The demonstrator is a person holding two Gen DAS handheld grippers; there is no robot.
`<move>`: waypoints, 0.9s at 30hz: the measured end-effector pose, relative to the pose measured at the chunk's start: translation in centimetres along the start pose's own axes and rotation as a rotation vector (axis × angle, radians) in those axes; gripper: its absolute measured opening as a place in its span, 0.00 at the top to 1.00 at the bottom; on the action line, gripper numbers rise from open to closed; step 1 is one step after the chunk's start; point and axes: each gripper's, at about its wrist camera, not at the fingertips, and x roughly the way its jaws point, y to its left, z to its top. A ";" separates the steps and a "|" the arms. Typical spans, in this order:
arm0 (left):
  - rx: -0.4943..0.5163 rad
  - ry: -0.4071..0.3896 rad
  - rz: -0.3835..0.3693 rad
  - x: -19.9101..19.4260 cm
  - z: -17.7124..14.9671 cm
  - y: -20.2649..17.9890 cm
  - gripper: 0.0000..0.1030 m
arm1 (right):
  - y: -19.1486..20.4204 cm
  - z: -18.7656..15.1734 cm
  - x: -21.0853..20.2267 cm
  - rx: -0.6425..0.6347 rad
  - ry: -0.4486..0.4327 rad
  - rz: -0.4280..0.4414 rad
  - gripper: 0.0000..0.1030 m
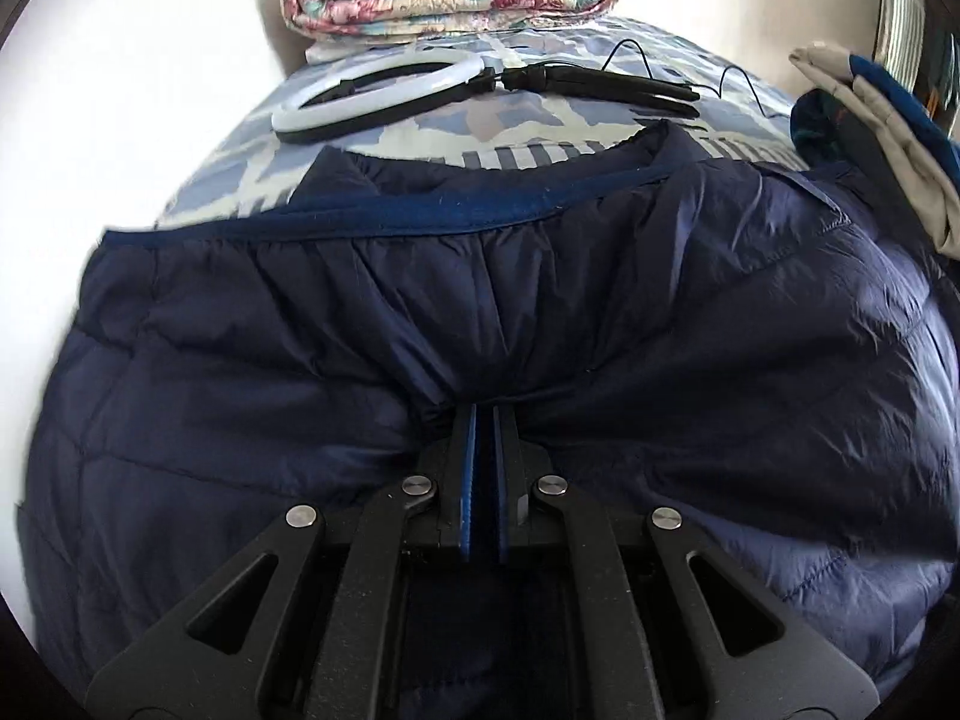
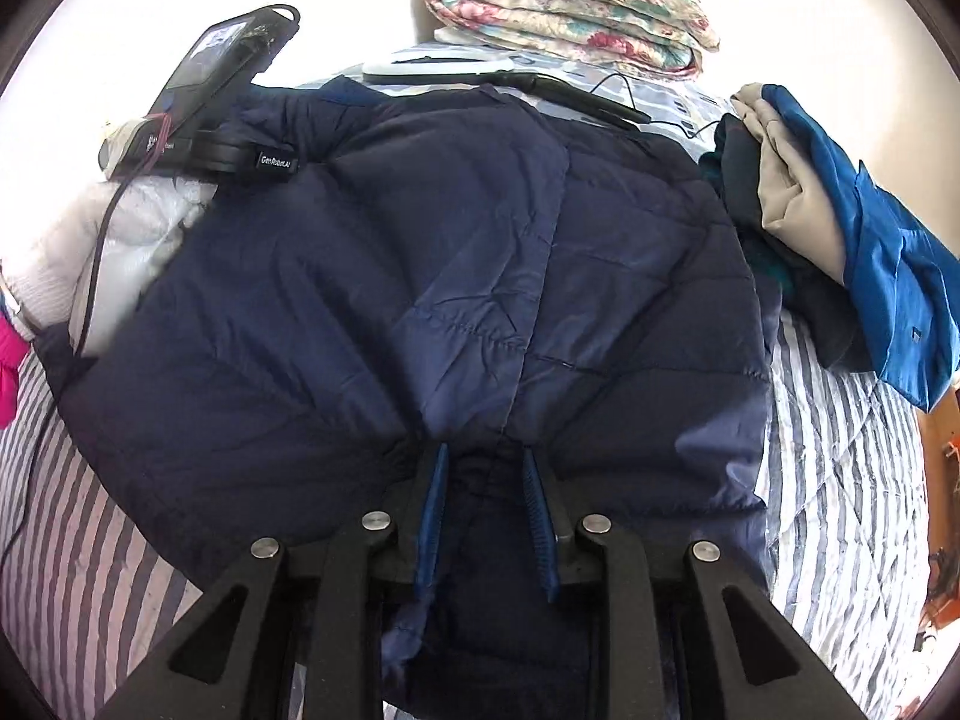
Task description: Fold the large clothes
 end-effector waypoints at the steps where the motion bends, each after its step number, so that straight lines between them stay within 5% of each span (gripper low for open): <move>1: 0.005 0.003 0.005 -0.2 0.1 -0.1 0.97 | 0.1 0.0 -0.2 0.006 -0.003 -0.004 0.76; 3: -0.006 -0.025 0.000 -1.8 0.1 0.1 0.97 | -0.2 -0.3 -1.4 0.038 -0.015 -0.003 0.73; 7: -0.037 -0.110 -0.060 -7.2 -1.3 0.2 0.97 | -2.4 -2.2 -5.1 0.209 -0.078 -0.026 0.36; 11: -0.047 -0.113 -0.118 -10.5 -3.8 -0.8 0.97 | -5.6 -5.4 -7.2 0.400 -0.075 -0.079 0.25; 19: -0.022 -0.038 -0.132 -9.4 -9.0 -4.0 0.97 | -10.2 -11.8 -4.7 0.938 -0.049 0.233 0.19; 24: 0.020 -0.067 -0.083 -8.5 -9.8 -5.0 0.97 | -8.6 -10.4 -3.9 0.922 -0.102 0.288 0.22; 27: 0.004 -0.034 -0.100 -10.2 -9.6 -4.4 0.97 | -7.6 -8.8 -3.5 0.872 -0.076 0.250 0.48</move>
